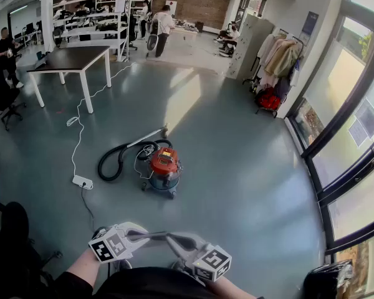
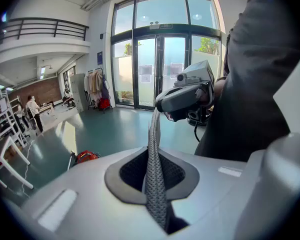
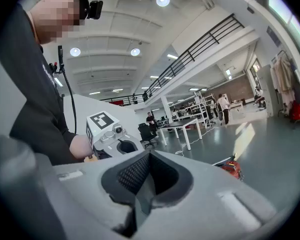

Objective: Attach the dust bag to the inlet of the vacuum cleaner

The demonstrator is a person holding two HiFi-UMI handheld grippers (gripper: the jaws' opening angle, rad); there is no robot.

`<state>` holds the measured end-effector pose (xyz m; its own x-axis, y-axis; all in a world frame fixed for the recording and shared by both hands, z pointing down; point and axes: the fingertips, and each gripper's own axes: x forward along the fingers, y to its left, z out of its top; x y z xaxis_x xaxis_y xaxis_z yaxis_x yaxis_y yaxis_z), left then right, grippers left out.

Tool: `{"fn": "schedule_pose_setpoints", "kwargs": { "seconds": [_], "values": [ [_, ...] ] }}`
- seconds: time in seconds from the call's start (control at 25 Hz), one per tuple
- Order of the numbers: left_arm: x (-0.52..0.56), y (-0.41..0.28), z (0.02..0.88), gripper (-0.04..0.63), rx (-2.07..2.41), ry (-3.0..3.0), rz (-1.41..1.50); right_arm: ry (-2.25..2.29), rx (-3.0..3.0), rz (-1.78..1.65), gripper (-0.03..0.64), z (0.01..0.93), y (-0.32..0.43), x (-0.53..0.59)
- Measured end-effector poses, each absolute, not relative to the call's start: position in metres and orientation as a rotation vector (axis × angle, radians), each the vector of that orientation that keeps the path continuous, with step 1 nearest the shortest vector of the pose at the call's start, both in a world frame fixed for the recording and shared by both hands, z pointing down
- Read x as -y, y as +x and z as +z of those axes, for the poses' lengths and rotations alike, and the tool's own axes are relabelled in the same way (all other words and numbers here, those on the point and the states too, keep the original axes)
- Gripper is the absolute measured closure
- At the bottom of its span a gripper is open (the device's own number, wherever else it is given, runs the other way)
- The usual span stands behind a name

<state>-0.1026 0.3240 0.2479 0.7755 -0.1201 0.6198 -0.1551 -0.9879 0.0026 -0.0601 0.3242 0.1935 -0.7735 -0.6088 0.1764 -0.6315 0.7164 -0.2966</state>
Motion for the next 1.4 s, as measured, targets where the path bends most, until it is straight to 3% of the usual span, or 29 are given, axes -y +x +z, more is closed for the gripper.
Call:
{"fn": "schedule_pose_setpoints", "kwargs": {
  "seconds": [0.52, 0.76, 0.88, 1.4],
  "values": [
    [-0.319, -0.094, 0.254, 0.554, 0.21, 2.901, 1.02, 1.01, 2.869, 0.575, 0.623, 0.202, -0.058, -0.317],
    [-0.32, -0.083, 0.26, 0.554, 0.202, 2.879, 1.048, 0.888, 2.854, 0.368, 0.623, 0.196, -0.054, -0.321],
    [-0.315, -0.078, 0.263, 0.554, 0.205, 2.87, 1.072, 0.881, 2.852, 0.327, 0.586, 0.196, -0.044, -0.315],
    [-0.307, -0.022, 0.254, 0.554, 0.319, 2.863, 1.029, 0.809, 2.907, 0.353, 0.586, 0.192, 0.029, -0.31]
  ]
}}
